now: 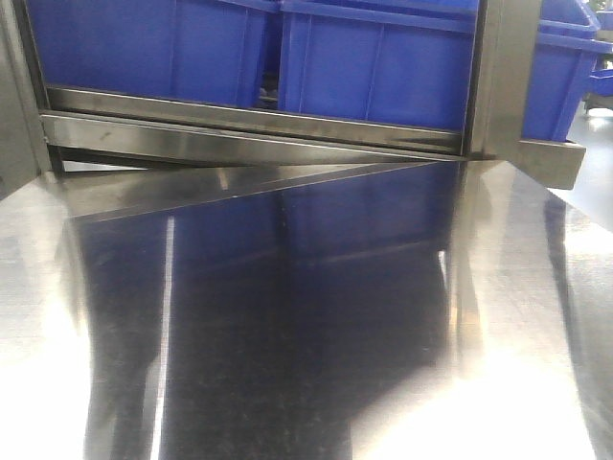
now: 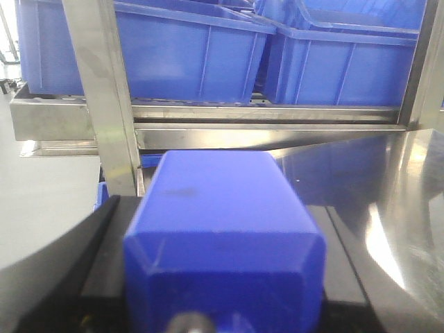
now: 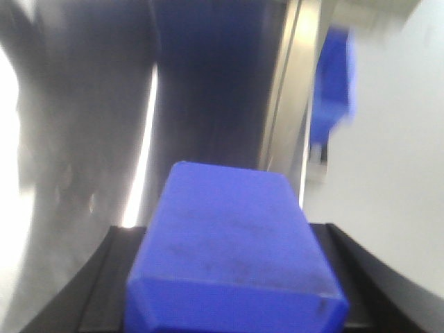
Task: Pick and sort blue part to right shelf
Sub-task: 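Hold both blue blocks and draw the arms back from the table, then drive the base away from the steel table holding both blocks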
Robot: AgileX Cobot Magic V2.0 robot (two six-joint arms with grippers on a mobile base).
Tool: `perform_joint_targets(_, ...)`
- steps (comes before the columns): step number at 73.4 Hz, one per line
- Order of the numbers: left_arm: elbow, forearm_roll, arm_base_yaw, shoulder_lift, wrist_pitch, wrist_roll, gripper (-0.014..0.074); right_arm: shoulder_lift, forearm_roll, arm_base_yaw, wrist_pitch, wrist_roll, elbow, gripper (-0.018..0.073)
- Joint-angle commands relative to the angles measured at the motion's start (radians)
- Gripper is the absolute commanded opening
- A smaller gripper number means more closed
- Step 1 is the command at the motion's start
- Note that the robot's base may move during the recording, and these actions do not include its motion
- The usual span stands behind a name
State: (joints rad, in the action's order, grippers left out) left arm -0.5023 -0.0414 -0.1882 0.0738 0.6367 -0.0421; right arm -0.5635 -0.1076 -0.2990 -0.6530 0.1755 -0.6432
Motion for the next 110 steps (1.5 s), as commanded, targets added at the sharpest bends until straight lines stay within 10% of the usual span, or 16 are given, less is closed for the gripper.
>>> perform_joint_targets(1,-0.027,-0.004,-0.005,0.013,-0.069,-0.005,0.0207,0.127,-0.033,0.002,0.076,-0.003,-0.028,0.0230)
perform_joint_targets(29,-0.027,-0.004,-0.005,0.013,-0.069,-0.005,0.0207,0.463,-0.041,0.002,0.075,-0.003,-0.028,0.0230)
perform_joint_targets(110,-0.027,-0.004,-0.005,0.013,-0.069,-0.005,0.0207,0.476,-0.041,0.002,0.083,-0.003,-0.028,0.0230)
